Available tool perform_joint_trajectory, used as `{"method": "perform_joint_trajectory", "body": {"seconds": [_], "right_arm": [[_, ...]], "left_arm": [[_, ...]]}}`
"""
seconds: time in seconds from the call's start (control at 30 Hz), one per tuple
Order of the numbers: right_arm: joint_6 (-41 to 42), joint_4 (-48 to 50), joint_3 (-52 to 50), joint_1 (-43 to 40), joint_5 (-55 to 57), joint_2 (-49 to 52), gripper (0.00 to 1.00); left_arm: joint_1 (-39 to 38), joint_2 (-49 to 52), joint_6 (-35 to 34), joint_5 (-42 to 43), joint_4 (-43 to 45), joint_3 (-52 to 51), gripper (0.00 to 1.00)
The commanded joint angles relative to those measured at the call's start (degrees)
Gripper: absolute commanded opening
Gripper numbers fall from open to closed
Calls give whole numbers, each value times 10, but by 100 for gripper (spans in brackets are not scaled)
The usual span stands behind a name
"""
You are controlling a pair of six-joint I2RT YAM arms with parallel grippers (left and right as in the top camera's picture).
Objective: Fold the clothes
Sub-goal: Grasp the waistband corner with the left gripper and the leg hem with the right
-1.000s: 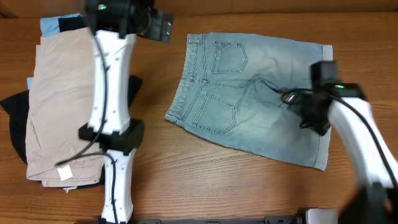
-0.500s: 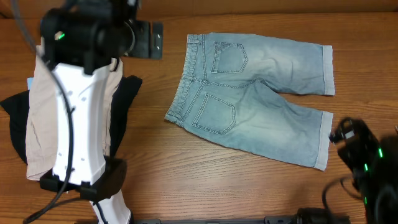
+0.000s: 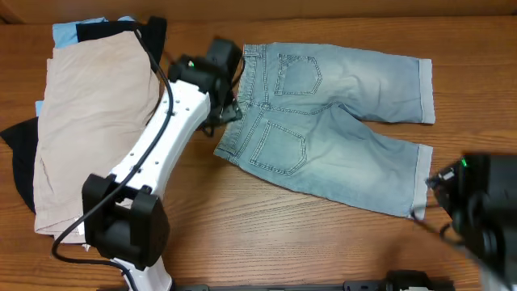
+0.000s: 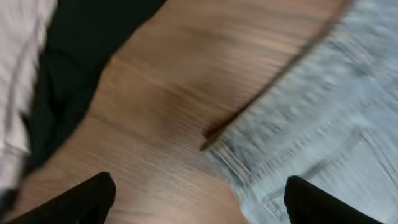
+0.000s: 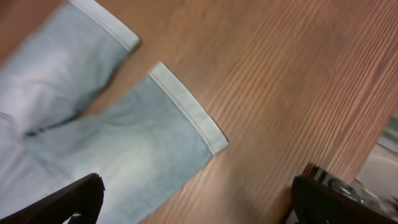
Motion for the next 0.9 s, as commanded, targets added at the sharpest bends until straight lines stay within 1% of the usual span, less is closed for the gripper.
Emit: {"method": "perform_joint_trajectory", "body": {"seconds": [0.0,0.03,0.2,0.3,0.4,0.5,0.57,0.7,0.77,0.87], "right_arm": [[8,1,-3,-2,-45,73,100],[8,1,-3,-2,-57,94,100],[8,4,-3,-2,-91,171,100],[8,13,-4,-2,-99,202,100],[8,28,-12,-2,-100,212,100],[8,41,-29,-2,-102,212,100],[8,49,-43,-2,-103,212,100],[8,60,-69,-2,-104,212,100],[9,67,-82,-2,-104,212,100],[9,78,-98,-2,-106,212,100]], "left_arm": [[19,-25,-177,21,46,-83,90],[23,-25,-178,38,66,-104,90],[42,-25,-185,91,167,-184,80],[48,-25,-184,114,244,-226,77],[48,-24,-179,151,316,-264,77],[48,-24,-174,155,329,-273,79],[48,-25,-164,158,334,-272,78],[47,-25,-121,198,344,-272,76],[47,-24,-112,210,343,-272,74],[41,-24,-106,178,341,-272,70]]}}
